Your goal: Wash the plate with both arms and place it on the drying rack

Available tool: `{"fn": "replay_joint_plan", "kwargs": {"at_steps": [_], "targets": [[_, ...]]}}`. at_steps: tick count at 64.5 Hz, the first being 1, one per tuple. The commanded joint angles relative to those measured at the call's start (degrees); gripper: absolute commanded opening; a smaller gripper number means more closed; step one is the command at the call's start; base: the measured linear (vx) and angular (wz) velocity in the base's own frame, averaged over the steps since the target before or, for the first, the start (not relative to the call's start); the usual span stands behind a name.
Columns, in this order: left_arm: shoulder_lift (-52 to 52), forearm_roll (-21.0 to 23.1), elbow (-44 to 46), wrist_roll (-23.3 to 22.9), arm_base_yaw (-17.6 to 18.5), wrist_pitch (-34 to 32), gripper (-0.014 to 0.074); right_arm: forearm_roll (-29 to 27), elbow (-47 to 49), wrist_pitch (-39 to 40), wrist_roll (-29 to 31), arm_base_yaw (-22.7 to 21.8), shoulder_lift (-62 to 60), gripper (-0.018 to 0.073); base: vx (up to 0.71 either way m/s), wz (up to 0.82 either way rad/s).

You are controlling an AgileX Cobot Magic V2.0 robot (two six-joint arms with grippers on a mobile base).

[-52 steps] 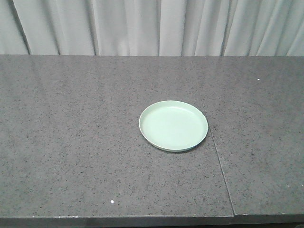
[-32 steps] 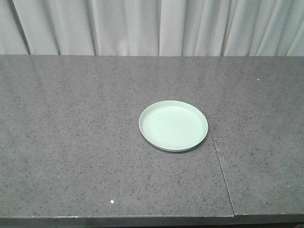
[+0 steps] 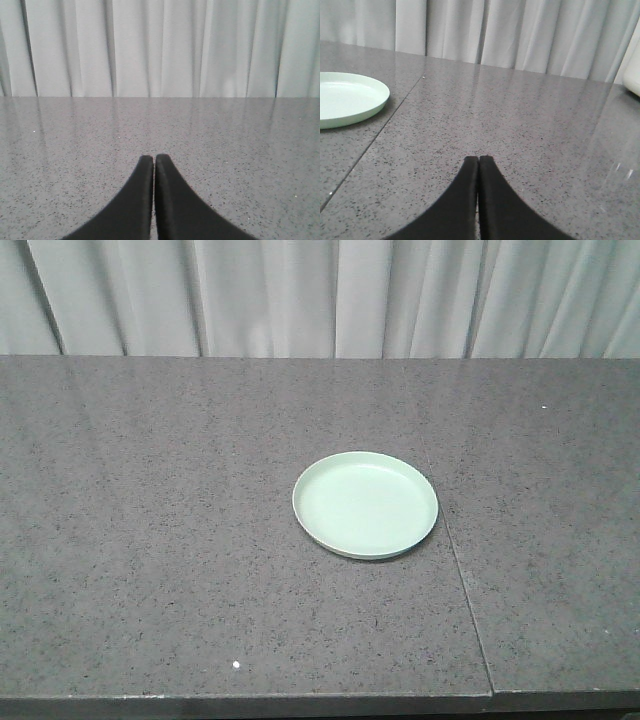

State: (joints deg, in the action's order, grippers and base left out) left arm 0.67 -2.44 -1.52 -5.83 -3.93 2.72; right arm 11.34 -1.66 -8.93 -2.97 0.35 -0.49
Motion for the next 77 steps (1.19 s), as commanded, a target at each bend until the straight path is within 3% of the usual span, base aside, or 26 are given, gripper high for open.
{"fn": "replay_joint_plan", "kwargs": {"at_steps": [1, 17, 27, 39, 58, 62, 67, 77], "targets": [[0.9, 0.3, -0.9, -0.5, -0.1, -4.2, -0.0006, 1.9, -1.0, 4.2, 1.6, -0.2, -0.8, -0.0009, 0.0, 0.0], [0.9, 0.3, -0.9, -0.5, -0.1, -4.2, -0.0006, 1.3, -1.0, 7.8, 0.2, -0.2, -0.8, -0.0009, 0.0, 0.0], [0.9, 0.3, -0.9, -0.5, -0.1, -4.2, -0.0006, -8.0, -1.0, 17.0, -9.7, -0.2, -0.8, -0.0009, 0.0, 0.0], [0.9, 0.3, -0.9, -0.5, -0.1, -4.2, -0.0006, -17.4, -1.0, 26.1, -16.6, -0.2, -0.8, -0.0009, 0.0, 0.0], [0.9, 0.3, -0.9, -0.5, -0.1, -4.2, -0.0006, -27.3, -0.8, 36.9, -20.5, -0.2, -0.8, -0.0006, 0.0, 0.0], [0.9, 0.3, -0.9, -0.5, -0.1, -4.2, -0.0006, -27.6, 0.1, 34.6, -24.1, -0.2, -0.8, -0.0005, 0.0, 0.0], [0.9, 0.3, -0.9, -0.5, -0.1, -4.2, -0.0006, -25.4, 4.3, 25.4, -28.1, -0.2, -0.5, -0.0005, 0.0, 0.0], [0.9, 0.3, -0.9, -0.5, -0.1, -4.2, -0.0006, -12.1, 20.0, 4.0, -26.9, -0.1, 5.3, 0.0006, 0.0, 0.0]]}}
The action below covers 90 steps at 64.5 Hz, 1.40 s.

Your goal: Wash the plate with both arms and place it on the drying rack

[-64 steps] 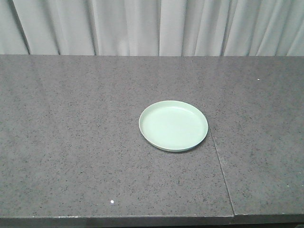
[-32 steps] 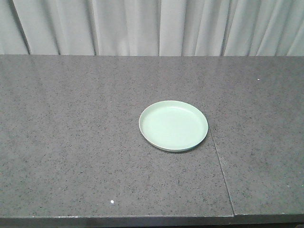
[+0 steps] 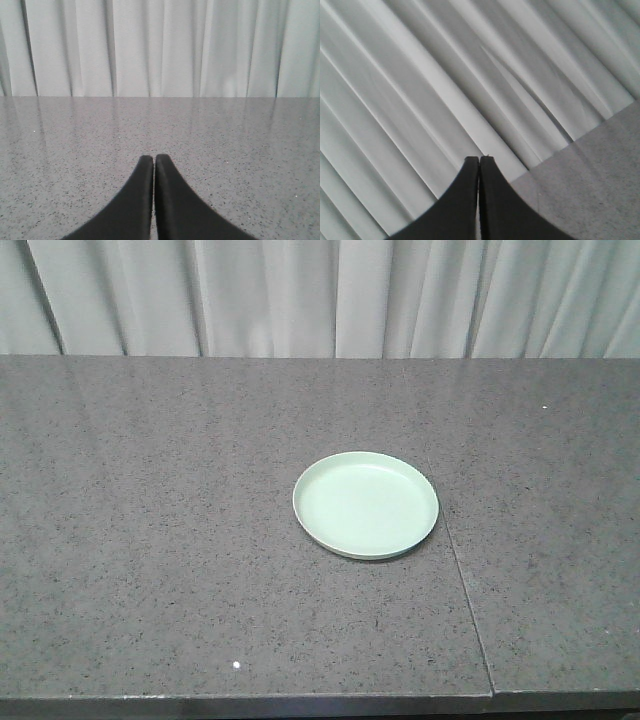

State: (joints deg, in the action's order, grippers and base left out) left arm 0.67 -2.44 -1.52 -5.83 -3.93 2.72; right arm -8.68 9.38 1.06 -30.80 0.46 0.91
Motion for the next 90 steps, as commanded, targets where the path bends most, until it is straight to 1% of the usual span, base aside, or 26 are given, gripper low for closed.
{"fn": "replay_joint_plan", "kwargs": {"at_steps": [1, 4, 9, 11, 14, 20, 23, 27, 31, 41, 47, 49, 52, 55, 58, 62, 67, 70, 71, 76, 78, 82, 87, 90], "targets": [[0.9, 0.3, -0.9, -0.5, -0.1, -4.2, -0.0006, 8.7, 10.2, -7.7, 1.5, -0.2, 4.7, 0.0013, 0.0, 0.0], [0.9, 0.3, -0.9, -0.5, -0.1, -4.2, -0.0006, 10.3, 14.4, -10.5, 3.1, -0.2, 7.4, 0.004, 0.0, 0.0], [0.9, 0.3, -0.9, -0.5, -0.1, -4.2, -0.0006, 10.5, 19.4, -12.8, 7.8, -0.2, 12.1, 0.0116, 0.0, 0.0], [0.9, 0.3, -0.9, -0.5, -0.1, -4.2, -0.0006, 10.1, 20.9, -12.9, 10.1, -0.2, 14.0, 0.0166, 0.0, 0.0], [0.9, 0.3, -0.9, -0.5, -0.1, -4.2, -0.0006, 9.7, 22.3, -12.6, 11.9, -0.2, 16.6, 0.025, 0.0, 0.0], [0.9, 0.3, -0.9, -0.5, -0.1, -4.2, -0.0006, 9.7, 22.7, -7.5, 12.4, -0.2, 21.0, 0.0445, 0.0, 0.0], [0.9, 0.3, -0.9, -0.5, -0.1, -4.2, -0.0006, 10.0, 22.7, -5.2, 12.4, -0.2, 23.0, 0.0518, 0.0, 0.0], [0.9, 0.3, -0.9, -0.5, -0.1, -4.2, -0.0006, 9.9, 22.7, -2.2, 12.4, -0.2, 25.1, 0.0578, 0.0, 0.0], [0.9, 0.3, -0.9, -0.5, -0.1, -4.2, -0.0006, 9.8, 23.8, -2.3, 12.4, -0.2, 27.1, 0.0593, 0.0, 0.0], [0.9, 0.3, -0.9, -0.5, -0.1, -4.2, -0.0006, 9.9, 31.2, -9.8, 14.5, -0.2, 34.1, 0.0583, 0.0, 0.0], [0.9, 0.3, -0.9, -0.5, -0.1, -4.2, -0.0006, 9.6, 37.1, -13.8, 18.9, -0.2, 38.9, 0.0578, 0.0, 0.0], [0.9, 0.3, -0.9, -0.5, -0.1, -4.2, -0.0006, 8.7, 39.2, -15.1, 20.7, -0.2, 40.6, 0.0578, 0.0, 0.0], [0.9, 0.3, -0.9, -0.5, -0.1, -4.2, -0.0006, 6.6, 42.3, -17.3, 23.9, -0.2, 42.8, 0.0578, 0.0, 0.0], [0.9, 0.3, -0.9, -0.5, -0.1, -4.2, -0.0006, 2.9, 45.3, -19.9, 28.2, -0.2, 45.8, 0.0578, 0.0, 0.0], [0.9, 0.3, -0.9, -0.5, -0.1, -4.2, -0.0006, -2.3, 48.3, -22.6, 33.7, -0.2, 48.8, 0.0578, 0.0, 0.0], [0.9, 0.3, -0.9, -0.5, -0.1, -4.2, -0.0006, -10.0, 51.8, -26.0, 41.9, -0.2, 52.8, 0.0578, 0.0, 0.0], [0.9, 0.3, -0.9, -0.5, -0.1, -4.2, -0.0006, -22.5, 56.4, -31.5, 53.5, -0.2, 58.2, 0.0578, 0.0, 0.0], [0.9, 0.3, -0.9, -0.5, -0.1, -4.2, -0.0006, -28.3, 58.3, -34.5, 58.0, -0.2, 61.4, 0.0576, 0.0, 0.0], [0.9, 0.3, -0.9, -0.5, -0.1, -4.2, -0.0006, -31.0, 59.2, -36.0, 60.0, -0.2, 62.3, 0.0574, 0.0, 0.0], [0.9, 0.3, -0.9, -0.5, -0.1, -4.2, -0.0006, -39.1, 62.1, -40.8, 66.1, -0.2, 67.8, 0.0562, 0.0, 0.0], [0.9, 0.3, -0.9, -0.5, -0.1, -4.2, -0.0006, -41.5, 63.3, -42.5, 67.7, -0.2, 69.6, 0.0555, 0.0, 0.0], [0.9, 0.3, -0.9, -0.5, -0.1, -4.2, -0.0006, -43.7, 65.2, -45.0, 68.7, -0.2, 74.1, 0.0541, 0.0, 0.0], [0.9, 0.3, -0.9, -0.5, -0.1, -4.2, -0.0006, -43.0, 67.4, -46.4, 68.7, 1.4, 78.6, 0.0526, 0.0, 0.0], [0.9, 0.3, -0.9, -0.5, -0.1, -4.2, -0.0006, -41.2, 68.9, -46.5, 68.7, 3.0, 81.3, 0.0519, 0.0, 0.0]]}}
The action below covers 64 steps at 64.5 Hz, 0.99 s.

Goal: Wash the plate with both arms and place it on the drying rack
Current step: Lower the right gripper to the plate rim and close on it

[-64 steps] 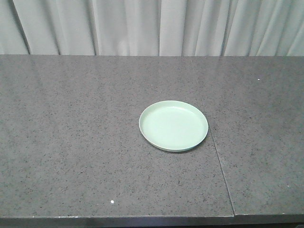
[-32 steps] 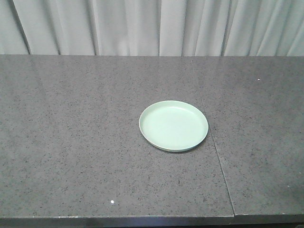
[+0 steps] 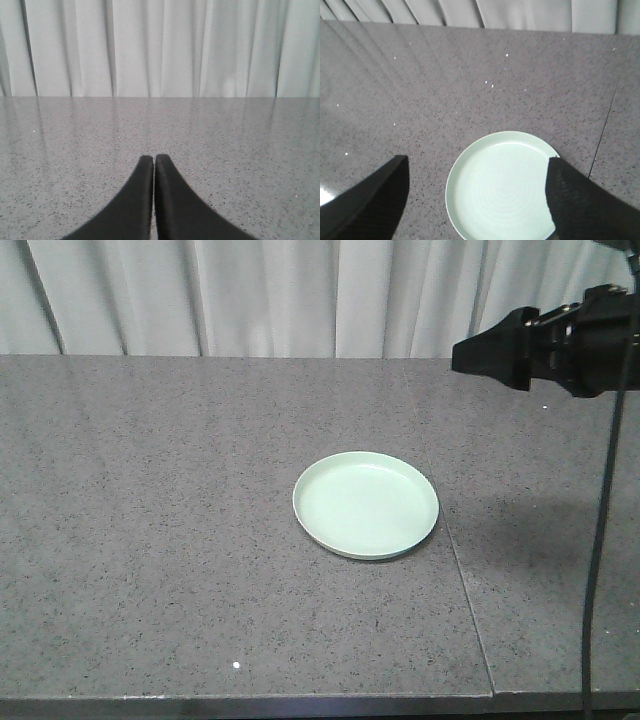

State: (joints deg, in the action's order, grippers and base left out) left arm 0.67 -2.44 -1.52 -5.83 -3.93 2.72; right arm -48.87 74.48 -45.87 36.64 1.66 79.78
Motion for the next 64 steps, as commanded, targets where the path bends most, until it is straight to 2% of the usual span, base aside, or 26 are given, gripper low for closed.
{"fn": "replay_joint_plan", "kwargs": {"at_steps": [1, 8, 13, 20, 28, 34, 64], "targets": [[0.9, 0.3, -0.9, -0.5, -0.1, -4.2, -0.0006, -0.5, 4.2, 0.4, 0.9, 2.7, 3.5, 0.0518, 0.0, 0.0], [0.9, 0.3, -0.9, -0.5, -0.1, -4.2, -0.0006, 6.8, 7.4, 2.1, -3.1, 7.3, 8.6, 0.0517, 0.0, 0.0], [0.9, 0.3, -0.9, -0.5, -0.1, -4.2, -0.0006, 15.3, 9.5, 3.9, -10.1, 9.4, 11.8, 0.0517, 0.0, 0.0], [0.9, 0.3, -0.9, -0.5, -0.1, -4.2, -0.0006, 28.7, 12.2, 3.9, -20.5, 10.6, 15.9, 0.0517, 0.0, 0.0], [0.9, 0.3, -0.9, -0.5, -0.1, -4.2, -0.0006, 37.6, 14.1, 2.4, -26.6, 10.6, 20.3, 0.0517, 0.0, 0.0], [0.9, 0.3, -0.9, -0.5, -0.1, -4.2, -0.0006, 39.3, 14.4, 2.2, -27.3, 10.6, 22.8, 0.0517, 0.0, 0.0], [0.9, 0.3, -0.9, -0.5, -0.1, -4.2, -0.0006, 39.7, 14.4, 3.7, -27.3, 10.6, 30.2, 0.0517, 0.0, 0.0]]}}
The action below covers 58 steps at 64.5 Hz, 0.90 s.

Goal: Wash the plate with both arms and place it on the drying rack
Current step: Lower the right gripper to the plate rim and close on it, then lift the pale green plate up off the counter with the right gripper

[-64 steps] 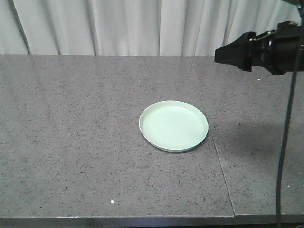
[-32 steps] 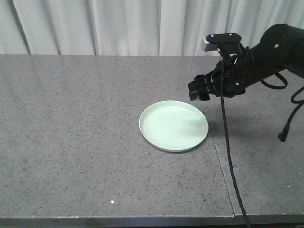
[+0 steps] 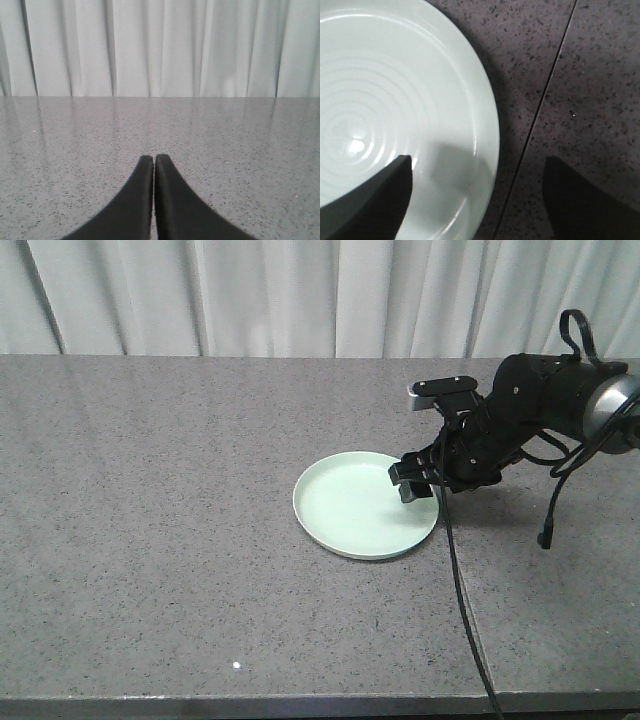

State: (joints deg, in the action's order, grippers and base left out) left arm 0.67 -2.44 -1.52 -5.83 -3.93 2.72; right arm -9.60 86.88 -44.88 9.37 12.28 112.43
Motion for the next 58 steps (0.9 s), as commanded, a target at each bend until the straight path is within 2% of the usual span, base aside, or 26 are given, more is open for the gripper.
{"fn": "replay_joint_plan", "kwargs": {"at_steps": [1, 12, 21, 33, 47, 58], "targets": [[0.9, 0.3, -0.9, -0.5, -0.1, -4.2, -0.0006, 0.5, 2.0, 2.7, 0.0, -0.1, -2.2, 0.0517, 0.0, 0.0], [0.9, 0.3, -0.9, -0.5, -0.1, -4.2, -0.0006, 0.7, 2.0, 2.7, 0.0, -0.1, -1.1, 0.0513, 0.0, 0.0], [0.9, 0.3, -0.9, -0.5, -0.1, -4.2, -0.0006, 0.8, 2.0, 2.6, 0.0, -0.1, -0.8, 0.0462, 0.0, 0.0], [0.9, 0.3, -0.9, -0.5, -0.1, -4.2, -0.0006, 0.8, 2.0, 1.3, 0.0, -0.1, 0.0, 0.0284, 0.0, 0.0], [0.9, 0.3, -0.9, -0.5, -0.1, -4.2, -0.0006, 0.8, 2.0, -0.8, 0.7, -0.1, 0.9, -0.0008, 0.0, 0.0], [0.9, 0.3, -0.9, -0.5, -0.1, -4.2, -0.0006, 0.2, 2.0, -1.0, 1.0, -0.2, -0.3, -0.001, 0.0, 0.0]]}}
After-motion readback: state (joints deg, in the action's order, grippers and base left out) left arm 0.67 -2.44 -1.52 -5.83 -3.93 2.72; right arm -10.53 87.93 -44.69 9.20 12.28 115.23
